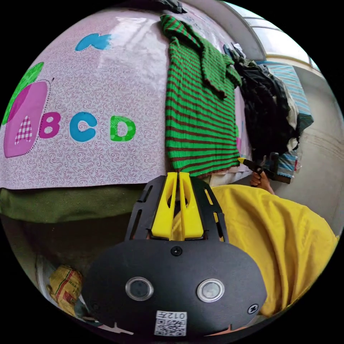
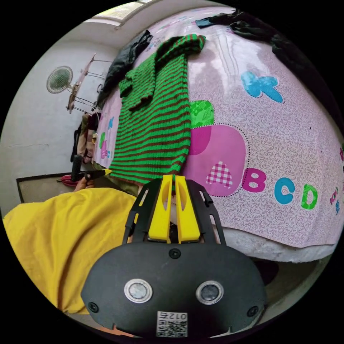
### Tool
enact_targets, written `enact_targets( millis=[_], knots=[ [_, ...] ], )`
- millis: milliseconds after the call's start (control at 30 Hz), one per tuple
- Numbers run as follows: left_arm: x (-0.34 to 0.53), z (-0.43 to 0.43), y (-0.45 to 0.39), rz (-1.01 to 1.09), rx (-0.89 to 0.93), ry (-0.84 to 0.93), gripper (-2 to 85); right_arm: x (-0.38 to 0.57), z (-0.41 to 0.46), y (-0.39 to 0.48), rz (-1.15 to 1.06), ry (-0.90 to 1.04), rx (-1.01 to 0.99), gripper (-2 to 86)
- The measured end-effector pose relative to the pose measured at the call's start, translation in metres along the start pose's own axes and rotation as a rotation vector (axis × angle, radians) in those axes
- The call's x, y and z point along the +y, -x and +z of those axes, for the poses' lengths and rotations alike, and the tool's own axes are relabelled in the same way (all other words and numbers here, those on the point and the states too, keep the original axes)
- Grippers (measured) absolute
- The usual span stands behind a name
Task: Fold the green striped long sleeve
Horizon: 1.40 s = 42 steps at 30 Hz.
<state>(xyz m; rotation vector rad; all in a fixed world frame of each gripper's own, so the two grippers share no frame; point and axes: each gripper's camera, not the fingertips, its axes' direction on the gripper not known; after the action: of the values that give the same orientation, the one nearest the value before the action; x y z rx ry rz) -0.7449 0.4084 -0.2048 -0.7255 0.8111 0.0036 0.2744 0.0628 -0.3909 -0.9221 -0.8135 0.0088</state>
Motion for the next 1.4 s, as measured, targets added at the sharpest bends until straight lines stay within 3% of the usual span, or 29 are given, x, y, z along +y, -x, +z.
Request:
enact_targets(
  millis=[167,467,633,967,1400],
  knots=[
    [0.009,-0.056,0.001,0.038,0.052,-0.032,-0.1,0.009,-0.050,-0.005,-0.027,-0.013,-0.048,0.8],
    [0.032,-0.126,0.013,-0.029,0.301,-0.125,-0.1,0.028,-0.130,-0.020,0.047,-0.120,-0.299,0.6],
    [0.024,-0.165,0.018,-0.047,0.484,-0.295,-0.1,0.017,-0.170,-0.034,0.115,-0.255,-0.437,0.6],
    [-0.126,-0.215,0.017,-0.018,0.573,-0.431,-0.1,-0.165,-0.210,-0.045,0.149,-0.425,-0.479,0.5],
    [-0.346,-0.213,0.050,-0.278,0.469,-0.375,0.1,-0.408,-0.169,-0.062,0.316,-0.246,-0.328,1.0]
  ],
)
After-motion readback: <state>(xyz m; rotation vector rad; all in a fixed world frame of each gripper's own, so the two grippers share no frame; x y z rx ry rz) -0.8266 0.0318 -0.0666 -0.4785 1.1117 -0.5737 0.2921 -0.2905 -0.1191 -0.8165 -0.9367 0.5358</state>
